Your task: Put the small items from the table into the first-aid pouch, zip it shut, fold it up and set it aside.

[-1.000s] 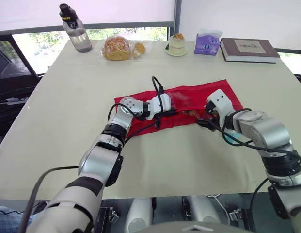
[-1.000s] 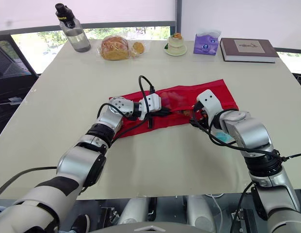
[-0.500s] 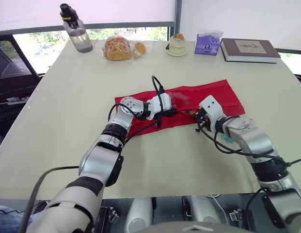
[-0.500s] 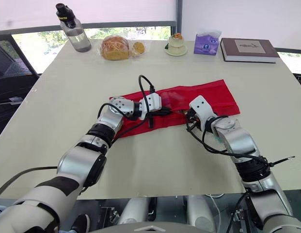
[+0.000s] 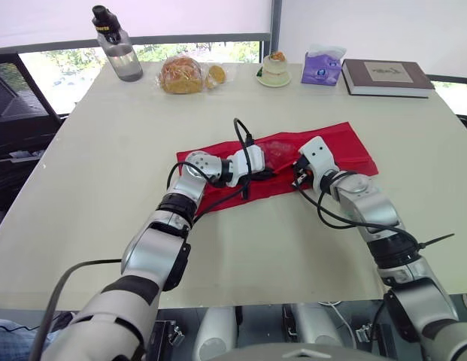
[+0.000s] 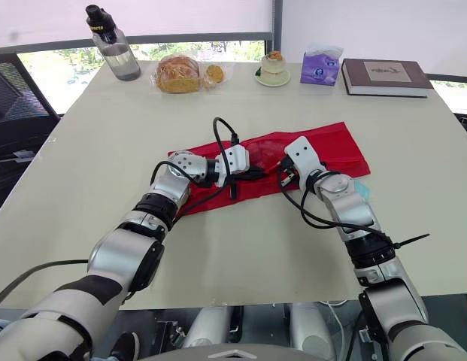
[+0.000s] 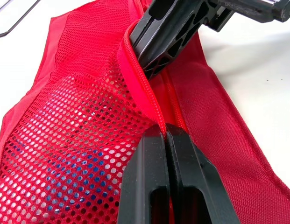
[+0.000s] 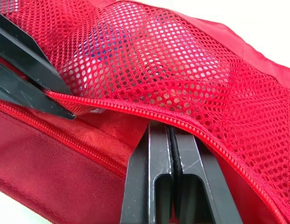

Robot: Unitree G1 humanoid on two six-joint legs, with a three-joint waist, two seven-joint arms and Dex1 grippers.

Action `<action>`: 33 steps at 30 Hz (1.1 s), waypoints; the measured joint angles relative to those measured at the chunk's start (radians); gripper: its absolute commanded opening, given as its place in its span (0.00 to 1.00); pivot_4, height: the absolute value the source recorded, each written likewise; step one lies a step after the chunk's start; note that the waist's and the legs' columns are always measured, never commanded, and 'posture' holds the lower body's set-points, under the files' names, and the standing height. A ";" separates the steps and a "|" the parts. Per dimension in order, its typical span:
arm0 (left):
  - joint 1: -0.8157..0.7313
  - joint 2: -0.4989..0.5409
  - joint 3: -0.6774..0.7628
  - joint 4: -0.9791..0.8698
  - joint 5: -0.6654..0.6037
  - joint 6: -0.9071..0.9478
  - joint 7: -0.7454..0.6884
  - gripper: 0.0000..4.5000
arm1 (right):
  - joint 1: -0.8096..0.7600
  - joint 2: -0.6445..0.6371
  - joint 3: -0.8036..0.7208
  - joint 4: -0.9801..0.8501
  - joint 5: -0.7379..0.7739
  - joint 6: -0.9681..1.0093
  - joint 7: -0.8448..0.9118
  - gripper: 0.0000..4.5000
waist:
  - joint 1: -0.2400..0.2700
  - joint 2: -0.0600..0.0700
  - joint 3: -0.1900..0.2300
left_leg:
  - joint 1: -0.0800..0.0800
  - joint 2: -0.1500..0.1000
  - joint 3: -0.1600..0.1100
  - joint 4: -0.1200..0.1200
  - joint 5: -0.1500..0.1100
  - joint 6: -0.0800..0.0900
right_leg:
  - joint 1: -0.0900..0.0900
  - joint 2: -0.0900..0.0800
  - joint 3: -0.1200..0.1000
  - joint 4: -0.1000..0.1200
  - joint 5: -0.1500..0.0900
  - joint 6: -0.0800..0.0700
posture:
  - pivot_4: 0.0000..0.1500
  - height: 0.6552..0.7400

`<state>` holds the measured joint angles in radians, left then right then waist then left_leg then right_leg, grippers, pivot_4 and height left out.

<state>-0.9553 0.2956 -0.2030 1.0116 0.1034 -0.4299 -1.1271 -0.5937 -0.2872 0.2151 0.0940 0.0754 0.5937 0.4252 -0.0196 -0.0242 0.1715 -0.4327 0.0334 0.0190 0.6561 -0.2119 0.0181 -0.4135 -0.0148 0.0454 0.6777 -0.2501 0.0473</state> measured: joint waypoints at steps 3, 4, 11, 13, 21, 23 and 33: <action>0.005 0.003 0.001 -0.007 -0.008 0.000 -0.001 0.00 | 0.000 0.051 -0.027 0.030 -0.004 -0.035 -0.041 0.01 | -0.002 0.000 0.000 | 0.000 0.001 0.000 0.000 0.000 0.000 | 0.000 0.001 0.000 0.000 0.000 0.000 | 1.00 1.00; 0.006 0.004 0.001 -0.009 -0.009 0.000 -0.001 0.00 | 0.000 0.071 -0.040 0.038 -0.002 -0.039 -0.054 0.01 | -0.002 0.000 0.000 | 0.000 0.001 0.000 0.000 0.000 0.000 | 0.000 0.001 0.000 0.000 0.000 0.000 | 1.00 1.00; 0.006 0.007 0.005 -0.010 -0.011 0.000 -0.004 0.00 | 0.001 0.138 -0.087 0.042 0.021 -0.048 -0.088 0.01 | -0.001 0.000 0.000 | 0.000 0.001 0.000 0.000 0.000 0.000 | 0.000 0.000 0.000 0.000 0.000 0.000 | 1.00 1.00; 0.006 0.007 0.005 -0.009 -0.010 0.000 -0.006 0.00 | 0.013 0.134 -0.097 0.026 0.035 -0.033 -0.077 0.01 | 0.000 0.000 0.000 | 0.000 0.001 0.000 0.000 0.000 0.000 | 0.000 0.000 0.000 0.000 0.000 0.000 | 1.00 1.00; 0.006 0.015 0.006 -0.006 -0.012 0.000 -0.018 0.00 | 0.110 0.027 -0.094 -0.111 0.063 0.043 0.018 0.01 | 0.001 0.000 0.000 | 0.000 0.001 0.000 0.000 0.000 0.000 | 0.000 0.000 0.000 0.000 0.000 0.000 | 1.00 1.00; 0.006 0.015 0.008 -0.006 -0.027 0.002 -0.032 0.00 | 0.138 0.000 -0.097 -0.158 0.077 0.069 0.041 0.01 | 0.001 0.000 0.000 | 0.000 0.001 0.000 0.000 0.000 0.000 | 0.000 0.000 0.000 0.000 0.000 0.000 | 1.00 1.00; 0.006 0.014 0.038 -0.007 -0.086 0.031 -0.116 0.00 | 0.236 -0.012 -0.117 -0.238 0.085 0.055 0.012 0.01 | 0.003 0.000 0.000 | 0.000 0.000 0.000 0.000 0.000 0.000 | 0.000 0.000 0.000 -0.001 0.000 0.000 | 1.00 1.00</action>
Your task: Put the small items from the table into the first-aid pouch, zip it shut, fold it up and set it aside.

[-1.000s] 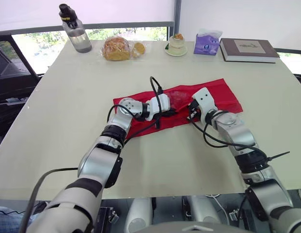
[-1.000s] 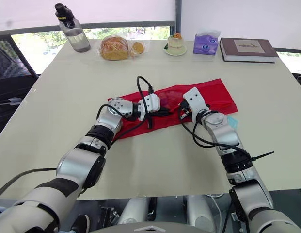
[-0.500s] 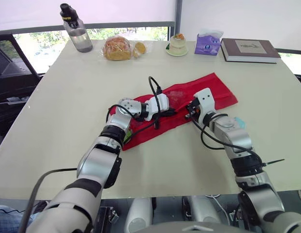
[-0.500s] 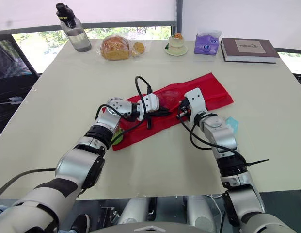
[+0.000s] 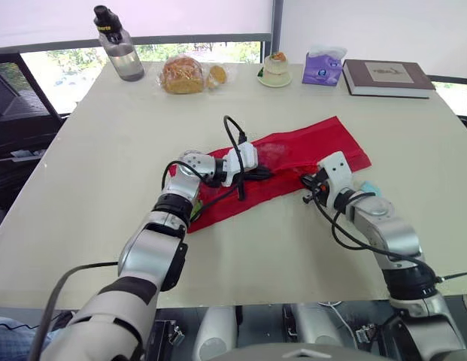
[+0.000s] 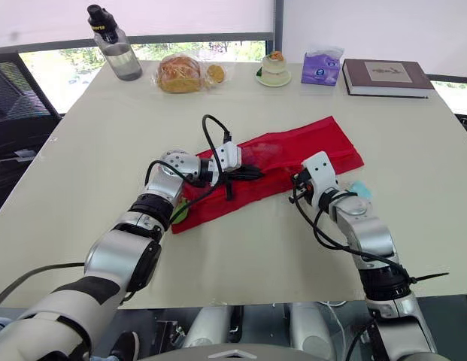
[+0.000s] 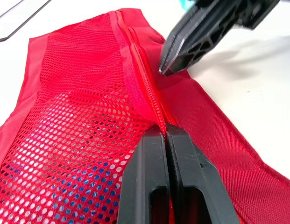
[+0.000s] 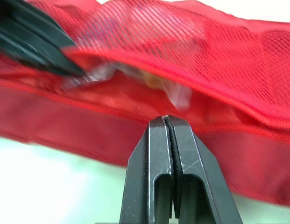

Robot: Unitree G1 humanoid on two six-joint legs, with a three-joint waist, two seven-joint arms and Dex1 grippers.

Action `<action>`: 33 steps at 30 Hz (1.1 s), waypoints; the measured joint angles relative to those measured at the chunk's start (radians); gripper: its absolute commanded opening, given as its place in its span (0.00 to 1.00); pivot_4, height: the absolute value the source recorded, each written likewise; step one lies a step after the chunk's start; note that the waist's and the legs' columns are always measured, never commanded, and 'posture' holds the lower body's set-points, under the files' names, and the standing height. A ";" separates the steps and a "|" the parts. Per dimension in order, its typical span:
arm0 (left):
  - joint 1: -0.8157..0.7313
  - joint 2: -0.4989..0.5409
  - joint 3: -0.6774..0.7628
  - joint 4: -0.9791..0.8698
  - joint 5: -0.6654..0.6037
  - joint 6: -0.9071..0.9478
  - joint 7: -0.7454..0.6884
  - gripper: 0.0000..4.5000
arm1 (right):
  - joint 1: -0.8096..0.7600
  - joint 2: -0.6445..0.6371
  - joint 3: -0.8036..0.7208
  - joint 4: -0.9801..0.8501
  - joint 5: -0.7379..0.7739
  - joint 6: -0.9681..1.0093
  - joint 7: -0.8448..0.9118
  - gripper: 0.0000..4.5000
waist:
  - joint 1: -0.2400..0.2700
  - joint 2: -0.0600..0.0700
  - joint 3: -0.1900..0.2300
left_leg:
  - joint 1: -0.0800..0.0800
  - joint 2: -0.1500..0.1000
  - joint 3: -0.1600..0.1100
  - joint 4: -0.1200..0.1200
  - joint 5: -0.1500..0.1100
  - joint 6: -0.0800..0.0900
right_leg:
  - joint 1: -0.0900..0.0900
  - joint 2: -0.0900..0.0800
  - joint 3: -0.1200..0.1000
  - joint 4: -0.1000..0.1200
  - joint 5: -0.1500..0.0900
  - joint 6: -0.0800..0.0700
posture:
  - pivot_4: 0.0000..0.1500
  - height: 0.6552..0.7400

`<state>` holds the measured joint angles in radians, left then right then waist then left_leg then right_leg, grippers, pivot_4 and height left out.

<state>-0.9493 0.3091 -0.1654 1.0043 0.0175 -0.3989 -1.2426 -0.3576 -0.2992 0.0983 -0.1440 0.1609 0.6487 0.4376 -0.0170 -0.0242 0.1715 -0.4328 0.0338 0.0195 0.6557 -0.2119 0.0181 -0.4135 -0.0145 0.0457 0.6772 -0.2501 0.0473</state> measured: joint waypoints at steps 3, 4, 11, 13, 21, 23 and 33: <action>0.000 -0.002 0.000 -0.002 -0.002 0.000 -0.013 0.00 | -0.001 0.013 -0.012 0.000 0.000 -0.023 -0.024 0.01 | 0.000 0.000 0.000 | 0.000 0.000 0.000 0.000 0.000 0.000 | 0.000 0.000 0.000 0.000 0.000 0.000 | 1.00 1.00; 0.000 -0.002 0.000 -0.002 -0.004 0.000 -0.016 0.00 | -0.001 0.014 -0.013 0.001 0.000 -0.026 -0.025 0.01 | 0.000 0.000 0.000 | 0.000 0.000 0.000 0.000 0.000 0.000 | 0.000 0.000 0.000 0.000 0.000 0.000 | 1.00 1.00; 0.000 -0.004 0.000 -0.002 -0.009 0.001 -0.029 0.00 | -0.030 0.068 0.028 0.048 -0.019 -0.070 -0.034 0.01 | -0.001 0.000 0.000 | 0.000 0.000 0.000 0.000 0.000 0.000 | 0.000 0.000 0.000 0.000 0.000 0.000 | 1.00 1.00; 0.000 -0.005 0.000 -0.004 -0.011 0.001 -0.036 0.00 | -0.046 0.083 0.046 0.083 -0.039 -0.091 -0.047 0.01 | -0.001 0.000 0.000 | 0.000 0.000 0.000 0.000 0.000 0.000 | 0.000 0.000 0.000 0.000 0.000 0.000 | 1.00 1.00; 0.004 0.001 -0.001 -0.017 -0.013 0.001 -0.055 0.00 | -0.134 0.153 0.042 0.310 -0.101 -0.275 -0.123 0.01 | -0.002 0.000 0.000 | 0.000 0.000 0.000 0.000 0.000 0.000 | 0.000 0.000 0.000 0.000 0.000 0.000 | 1.00 1.00; 0.004 0.002 -0.001 -0.017 -0.013 0.001 -0.060 0.00 | -0.153 0.170 0.037 0.364 -0.110 -0.322 -0.144 0.01 | -0.003 0.000 0.000 | 0.000 0.001 0.000 0.000 0.000 0.000 | 0.000 0.001 0.000 0.000 0.000 0.000 | 1.00 1.00; 0.006 0.001 -0.002 -0.027 -0.013 0.001 -0.065 0.00 | -0.144 0.186 0.030 0.408 -0.117 -0.397 -0.150 0.01 | -0.004 0.000 0.000 | 0.000 0.001 0.000 -0.001 0.000 0.000 | 0.000 0.000 0.000 0.000 0.000 0.000 | 1.00 1.00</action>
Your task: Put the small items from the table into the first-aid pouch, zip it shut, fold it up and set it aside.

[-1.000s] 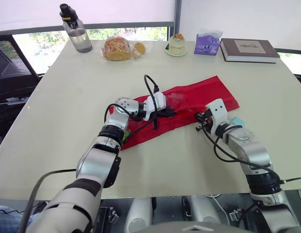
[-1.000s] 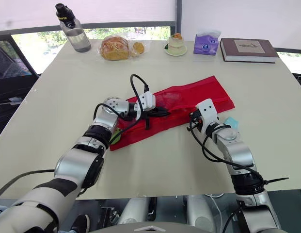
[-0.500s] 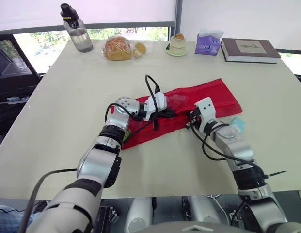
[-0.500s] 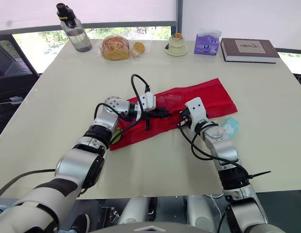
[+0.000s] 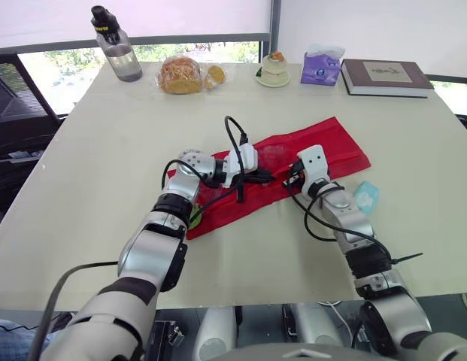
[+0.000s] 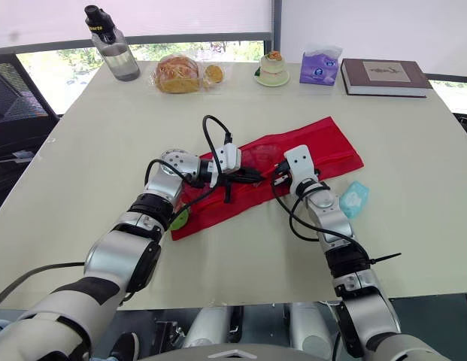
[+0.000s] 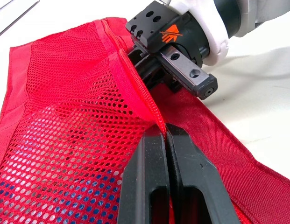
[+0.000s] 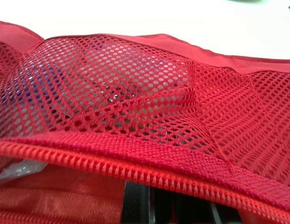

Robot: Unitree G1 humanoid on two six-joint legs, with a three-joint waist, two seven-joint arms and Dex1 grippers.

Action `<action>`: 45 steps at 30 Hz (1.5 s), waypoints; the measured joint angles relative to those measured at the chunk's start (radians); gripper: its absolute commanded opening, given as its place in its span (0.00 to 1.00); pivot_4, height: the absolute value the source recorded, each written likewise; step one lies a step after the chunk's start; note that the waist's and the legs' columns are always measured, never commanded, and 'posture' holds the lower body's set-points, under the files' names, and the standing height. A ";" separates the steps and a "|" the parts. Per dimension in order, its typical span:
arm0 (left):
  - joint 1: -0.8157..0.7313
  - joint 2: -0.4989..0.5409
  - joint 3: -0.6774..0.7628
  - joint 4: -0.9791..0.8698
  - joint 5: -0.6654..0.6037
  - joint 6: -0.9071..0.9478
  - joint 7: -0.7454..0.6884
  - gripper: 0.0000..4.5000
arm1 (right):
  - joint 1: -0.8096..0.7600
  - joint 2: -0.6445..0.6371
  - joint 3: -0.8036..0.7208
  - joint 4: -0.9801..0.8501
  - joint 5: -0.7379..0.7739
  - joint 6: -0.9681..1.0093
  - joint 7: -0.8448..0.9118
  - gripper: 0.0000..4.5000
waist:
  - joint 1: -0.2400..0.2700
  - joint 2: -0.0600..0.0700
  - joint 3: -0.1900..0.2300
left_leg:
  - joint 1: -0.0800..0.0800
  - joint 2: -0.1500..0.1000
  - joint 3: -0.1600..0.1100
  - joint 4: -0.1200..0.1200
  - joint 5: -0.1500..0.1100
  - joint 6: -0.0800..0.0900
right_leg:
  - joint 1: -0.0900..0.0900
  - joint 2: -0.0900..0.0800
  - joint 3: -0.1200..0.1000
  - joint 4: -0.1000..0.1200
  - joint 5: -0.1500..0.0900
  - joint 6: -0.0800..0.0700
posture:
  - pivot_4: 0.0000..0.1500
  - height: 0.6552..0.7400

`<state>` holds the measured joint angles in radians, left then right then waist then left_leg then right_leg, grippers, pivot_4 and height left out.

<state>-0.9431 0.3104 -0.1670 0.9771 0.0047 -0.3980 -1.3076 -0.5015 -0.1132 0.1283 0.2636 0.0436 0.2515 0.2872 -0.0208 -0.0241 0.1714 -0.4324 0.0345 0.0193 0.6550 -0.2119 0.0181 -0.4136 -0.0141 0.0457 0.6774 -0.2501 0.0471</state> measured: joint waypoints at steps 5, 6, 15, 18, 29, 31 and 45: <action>0.006 0.003 -0.001 -0.004 0.004 -0.004 0.002 0.00 | 0.123 -0.063 0.005 -0.179 0.042 0.045 0.099 0.01 | 0.004 0.000 0.000 | 0.000 0.000 0.000 0.000 0.000 0.000 | 0.000 0.000 0.000 0.000 0.000 0.000 | 1.00 1.00; 0.007 0.009 -0.001 -0.003 0.004 -0.006 0.001 0.00 | 0.165 -0.088 0.007 -0.239 0.056 0.049 0.128 0.01 | 0.006 0.000 0.000 | -0.001 0.000 0.000 0.000 0.000 0.000 | 0.000 -0.001 0.000 0.000 0.000 0.000 | 1.00 1.00; -0.008 0.118 -0.019 0.060 0.023 -0.112 -0.117 0.00 | 0.481 -0.318 -0.171 -0.653 0.325 0.084 0.367 0.01 | -0.003 0.000 0.000 | 0.001 0.002 0.000 0.000 0.000 0.000 | 0.000 0.003 0.000 0.000 0.000 0.000 | 1.00 1.00; -0.032 0.149 -0.030 0.100 0.041 -0.173 -0.149 0.00 | 0.522 -0.386 -0.266 -0.711 0.447 0.143 0.415 0.01 | -0.002 0.000 0.000 | 0.002 0.003 0.000 0.000 0.000 0.000 | 0.001 0.003 0.000 0.000 0.000 0.000 | 1.00 1.00; -0.121 0.219 -0.029 0.226 0.074 -0.223 -0.144 0.00 | 0.645 -0.591 -0.574 -0.771 0.769 0.267 0.578 0.53 | 0.005 0.000 0.000 | 0.001 0.002 0.001 0.000 0.000 0.000 | 0.001 0.003 0.001 -0.001 -0.001 0.001 | 1.00 1.00; -0.121 0.260 -0.033 0.240 0.094 -0.222 -0.175 0.00 | 0.682 -0.650 -0.668 -0.798 0.850 0.302 0.616 0.77 | 0.003 -0.001 0.000 | 0.001 0.003 0.000 0.000 0.000 0.000 | 0.001 0.003 0.001 -0.001 -0.001 0.001 | 1.00 1.00; -0.115 0.294 -0.022 0.250 0.124 -0.112 -0.125 0.13 | 0.772 -0.780 -1.010 -0.764 1.088 0.438 0.696 1.00 | 0.004 -0.001 0.000 | 0.002 0.003 0.001 0.000 0.000 0.000 | 0.002 0.002 0.001 0.000 -0.001 0.002 | 1.00 1.00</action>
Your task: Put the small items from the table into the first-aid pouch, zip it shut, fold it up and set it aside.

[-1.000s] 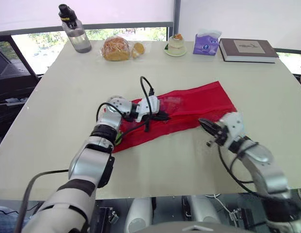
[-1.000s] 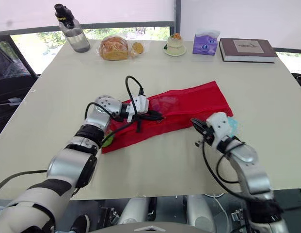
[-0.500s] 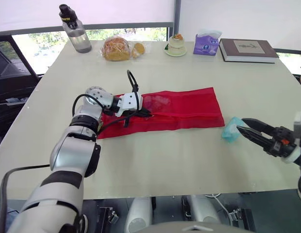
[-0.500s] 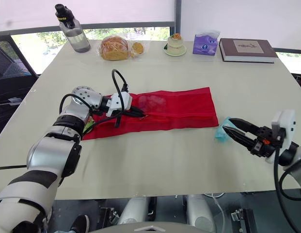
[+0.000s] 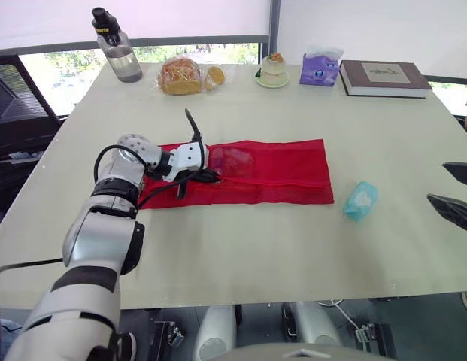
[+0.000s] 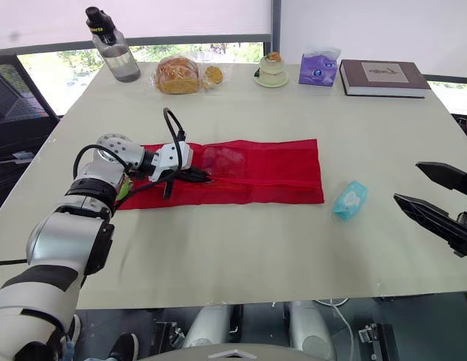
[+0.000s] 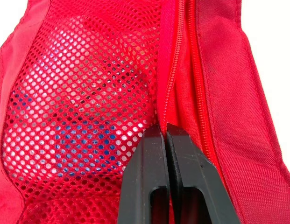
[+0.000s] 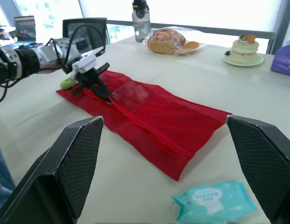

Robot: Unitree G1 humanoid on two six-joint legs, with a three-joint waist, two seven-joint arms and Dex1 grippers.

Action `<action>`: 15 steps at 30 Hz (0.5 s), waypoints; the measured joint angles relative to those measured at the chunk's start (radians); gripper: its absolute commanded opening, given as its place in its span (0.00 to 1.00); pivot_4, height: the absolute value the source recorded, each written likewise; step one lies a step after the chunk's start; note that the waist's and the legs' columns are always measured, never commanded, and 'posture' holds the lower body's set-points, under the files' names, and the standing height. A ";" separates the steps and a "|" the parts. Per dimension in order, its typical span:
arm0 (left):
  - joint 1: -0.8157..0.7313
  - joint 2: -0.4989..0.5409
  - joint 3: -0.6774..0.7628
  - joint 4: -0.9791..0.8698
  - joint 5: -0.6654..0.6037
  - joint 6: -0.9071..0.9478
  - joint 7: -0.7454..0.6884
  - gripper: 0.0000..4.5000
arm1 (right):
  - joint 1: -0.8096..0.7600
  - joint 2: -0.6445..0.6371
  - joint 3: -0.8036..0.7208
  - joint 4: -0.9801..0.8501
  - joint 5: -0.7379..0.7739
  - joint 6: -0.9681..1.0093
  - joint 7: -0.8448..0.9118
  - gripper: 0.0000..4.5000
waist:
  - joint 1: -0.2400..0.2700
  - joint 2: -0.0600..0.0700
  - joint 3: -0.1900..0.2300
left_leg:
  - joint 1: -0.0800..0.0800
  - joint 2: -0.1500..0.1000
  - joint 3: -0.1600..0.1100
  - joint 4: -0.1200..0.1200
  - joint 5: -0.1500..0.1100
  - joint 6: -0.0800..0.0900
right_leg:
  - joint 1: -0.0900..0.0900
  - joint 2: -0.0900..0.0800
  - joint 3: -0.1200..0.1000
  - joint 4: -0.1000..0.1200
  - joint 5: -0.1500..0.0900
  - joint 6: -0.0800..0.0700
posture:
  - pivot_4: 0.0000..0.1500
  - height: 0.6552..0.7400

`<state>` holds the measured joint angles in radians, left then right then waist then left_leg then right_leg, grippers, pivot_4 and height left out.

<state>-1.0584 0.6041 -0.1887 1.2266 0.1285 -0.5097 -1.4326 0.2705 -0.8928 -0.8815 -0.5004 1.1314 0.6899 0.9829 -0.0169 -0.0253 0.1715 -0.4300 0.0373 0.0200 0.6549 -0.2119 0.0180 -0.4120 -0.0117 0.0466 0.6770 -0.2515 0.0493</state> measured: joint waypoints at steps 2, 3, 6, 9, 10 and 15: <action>0.001 -0.003 0.011 -0.001 -0.011 0.044 0.000 0.32 | -0.006 -0.017 0.009 0.000 0.002 0.008 0.014 1.00 | 0.001 0.000 0.000 | 0.000 0.000 0.000 0.000 0.000 0.000 | 0.000 0.000 0.000 0.000 0.000 0.000 | 1.00 1.00; 0.001 -0.003 0.018 -0.003 -0.015 0.074 -0.008 0.43 | -0.015 -0.018 0.016 -0.001 0.003 0.008 0.016 1.00 | 0.002 0.000 0.000 | -0.001 0.000 0.000 0.000 0.000 0.000 | 0.000 0.000 0.000 0.000 0.000 0.000 | 1.00 1.00; 0.001 0.002 0.024 -0.027 -0.026 0.133 -0.048 0.74 | -0.016 -0.018 0.028 -0.001 0.003 0.008 0.023 1.00 | 0.003 0.000 0.000 | -0.001 0.000 0.000 0.000 0.000 0.000 | 0.000 0.000 0.000 -0.001 0.000 0.000 | 1.00 1.00; 0.001 0.013 0.045 -0.072 -0.058 0.194 -0.079 0.99 | -0.016 -0.023 0.042 -0.002 0.004 0.011 0.038 1.00 | 0.004 0.000 0.000 | -0.001 0.000 -0.001 0.000 0.000 0.000 | 0.000 -0.001 0.000 -0.001 0.000 0.000 | 1.00 1.00; 0.001 0.014 0.048 -0.078 -0.062 0.199 -0.080 0.99 | -0.016 -0.025 0.042 -0.003 0.004 0.011 0.038 1.00 | 0.004 0.000 0.000 | -0.001 0.000 0.000 0.000 0.000 0.000 | 0.000 -0.001 0.000 -0.001 0.000 0.000 | 1.00 1.00; 0.002 0.011 0.065 -0.205 -0.119 0.290 -0.112 0.99 | -0.066 -0.042 0.083 -0.051 0.011 0.009 0.024 1.00 | 0.003 0.000 0.000 | -0.001 0.000 -0.001 0.001 0.000 0.000 | 0.000 -0.001 -0.001 0.000 0.000 0.000 | 1.00 1.00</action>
<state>-1.0563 0.6155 -0.1235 1.0217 0.0096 -0.2197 -1.5444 0.2048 -0.9345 -0.7984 -0.5513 1.1425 0.6991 1.0066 -0.0135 -0.0255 0.1717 -0.4311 0.0371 0.0194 0.6555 -0.2119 0.0180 -0.4120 -0.0126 0.0461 0.6766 -0.2514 0.0492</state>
